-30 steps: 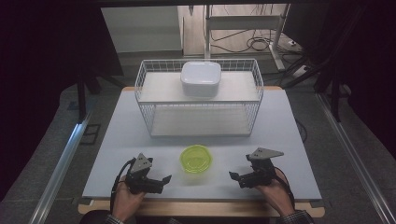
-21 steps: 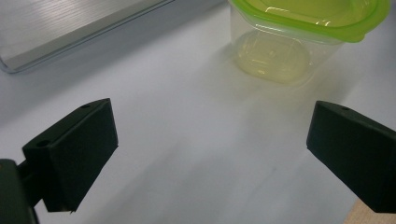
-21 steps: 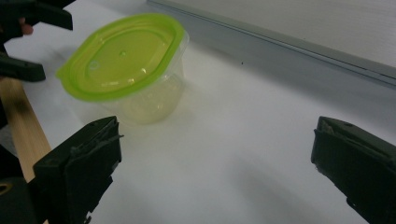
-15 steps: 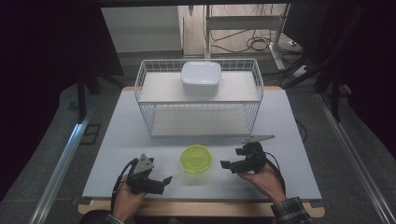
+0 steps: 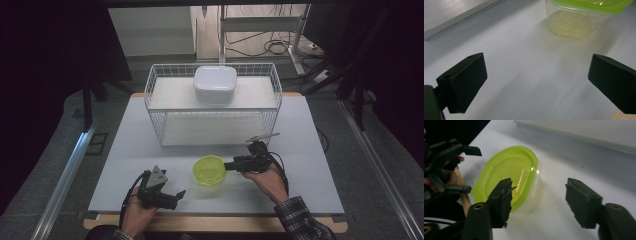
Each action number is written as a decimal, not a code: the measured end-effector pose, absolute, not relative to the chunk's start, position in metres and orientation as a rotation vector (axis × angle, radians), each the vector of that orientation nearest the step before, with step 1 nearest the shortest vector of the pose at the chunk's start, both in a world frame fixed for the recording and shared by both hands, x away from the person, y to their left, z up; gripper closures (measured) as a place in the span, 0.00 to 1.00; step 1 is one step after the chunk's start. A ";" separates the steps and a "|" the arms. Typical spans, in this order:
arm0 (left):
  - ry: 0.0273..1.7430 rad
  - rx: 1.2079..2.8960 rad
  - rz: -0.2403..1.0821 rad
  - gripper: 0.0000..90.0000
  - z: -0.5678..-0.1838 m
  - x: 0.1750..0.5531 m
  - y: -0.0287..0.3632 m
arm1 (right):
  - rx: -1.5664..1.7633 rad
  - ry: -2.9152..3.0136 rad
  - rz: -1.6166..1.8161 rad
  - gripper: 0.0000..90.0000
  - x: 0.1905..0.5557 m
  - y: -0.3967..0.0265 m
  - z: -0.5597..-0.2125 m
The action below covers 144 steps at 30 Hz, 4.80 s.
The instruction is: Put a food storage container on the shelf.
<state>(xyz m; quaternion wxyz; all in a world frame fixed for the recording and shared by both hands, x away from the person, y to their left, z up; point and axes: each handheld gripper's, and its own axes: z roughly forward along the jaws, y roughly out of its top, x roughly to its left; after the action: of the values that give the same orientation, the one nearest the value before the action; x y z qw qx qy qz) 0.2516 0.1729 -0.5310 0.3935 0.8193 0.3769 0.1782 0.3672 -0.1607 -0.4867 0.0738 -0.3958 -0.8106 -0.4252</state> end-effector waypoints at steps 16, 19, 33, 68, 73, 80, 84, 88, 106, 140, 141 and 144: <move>0.916 2.122 0.460 0.02 -0.532 0.250 0.168 | -1.279 -2.194 -1.175 0.83 0.386 -0.146 -0.502; 0.913 2.125 0.462 0.02 -0.531 0.250 0.168 | -1.291 -2.140 -1.168 0.90 0.387 -0.147 -0.502; 0.916 2.114 0.476 0.02 -0.531 0.250 0.169 | -1.273 -2.101 -1.259 0.91 0.381 -0.154 -0.487; 0.955 2.076 0.490 0.02 -0.529 0.250 0.174 | -1.256 -2.063 -1.519 0.91 0.384 -0.176 -0.385; 0.958 2.074 0.488 0.02 -0.529 0.251 0.174 | -1.250 -2.071 -1.541 0.91 0.386 -0.176 -0.366; 0.967 2.068 0.475 0.02 -0.529 0.251 0.175 | -1.239 -2.068 -1.576 0.91 0.390 -0.175 -0.342; 0.969 2.072 0.472 0.02 -0.529 0.251 0.175 | -1.244 -2.059 -1.584 0.91 0.393 -0.174 -0.331; 0.970 2.070 0.470 0.02 -0.529 0.251 0.174 | -1.237 -2.046 -1.597 0.91 0.395 -0.174 -0.320; 0.976 2.079 0.470 0.03 -0.528 0.251 0.175 | -1.281 -2.012 -1.713 0.91 0.421 -0.167 -0.260; 0.963 2.097 0.467 0.03 -0.529 0.251 0.175 | -1.623 -1.980 -1.754 0.91 0.482 -0.135 -0.249; 0.965 2.093 0.466 0.03 -0.529 0.251 0.175 | -1.632 -1.980 -1.750 0.91 0.484 -0.135 -0.250; 0.965 2.093 0.467 0.03 -0.529 0.250 0.174 | -1.650 -1.982 -1.752 0.90 0.485 -0.134 -0.252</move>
<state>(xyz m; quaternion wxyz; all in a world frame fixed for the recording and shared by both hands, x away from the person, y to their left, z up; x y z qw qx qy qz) 0.2505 0.1743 -0.5289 0.3846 0.8216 0.3788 0.1834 0.4855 -0.1343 -0.2519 0.0118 -0.5293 -0.6356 -0.5619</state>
